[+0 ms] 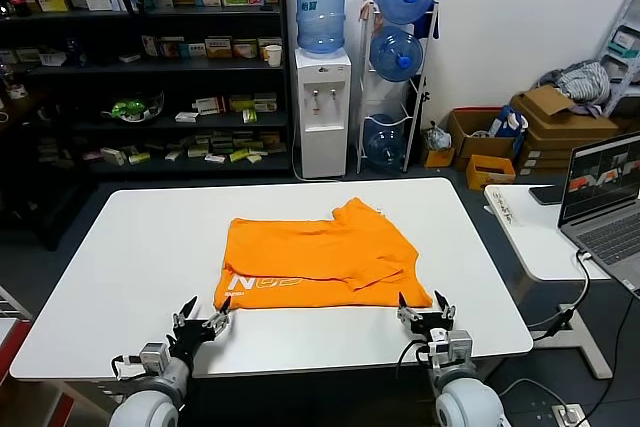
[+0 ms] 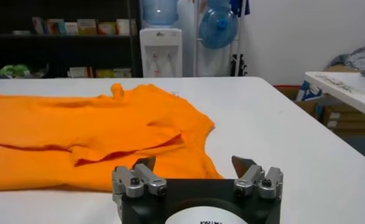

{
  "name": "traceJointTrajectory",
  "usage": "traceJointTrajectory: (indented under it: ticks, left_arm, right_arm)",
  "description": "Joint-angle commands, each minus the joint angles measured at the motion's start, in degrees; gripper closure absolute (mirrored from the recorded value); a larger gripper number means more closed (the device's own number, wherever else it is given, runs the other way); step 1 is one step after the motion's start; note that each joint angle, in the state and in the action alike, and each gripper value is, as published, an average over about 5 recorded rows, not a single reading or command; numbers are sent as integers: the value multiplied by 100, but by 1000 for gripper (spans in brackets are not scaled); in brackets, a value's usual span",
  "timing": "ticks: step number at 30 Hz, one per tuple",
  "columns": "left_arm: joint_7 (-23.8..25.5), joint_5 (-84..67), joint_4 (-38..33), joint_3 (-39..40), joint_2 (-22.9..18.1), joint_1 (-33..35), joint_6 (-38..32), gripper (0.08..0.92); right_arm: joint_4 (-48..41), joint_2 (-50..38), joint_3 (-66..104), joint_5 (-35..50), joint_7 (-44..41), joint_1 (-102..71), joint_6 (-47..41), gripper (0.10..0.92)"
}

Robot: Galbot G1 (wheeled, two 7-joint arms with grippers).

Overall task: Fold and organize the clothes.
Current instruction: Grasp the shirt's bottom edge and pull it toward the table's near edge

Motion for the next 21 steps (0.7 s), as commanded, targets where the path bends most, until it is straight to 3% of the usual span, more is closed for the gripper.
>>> traceJointTrajectory:
  ticks: [1, 6, 21]
  left_arm:
    - [-31, -154, 322, 16, -69, -346, 139, 177]
    - [-105, -205, 414, 96, -102, -343, 291, 209]
    - [-258, -280, 208, 187, -162, -208, 358, 631]
  right_arm:
    - [-241, 73, 106, 193, -31, 226, -167, 300]
    - [-261, 22, 88, 251, -76, 178, -197, 439]
    - [57, -71, 29, 278, 23, -109, -46, 864]
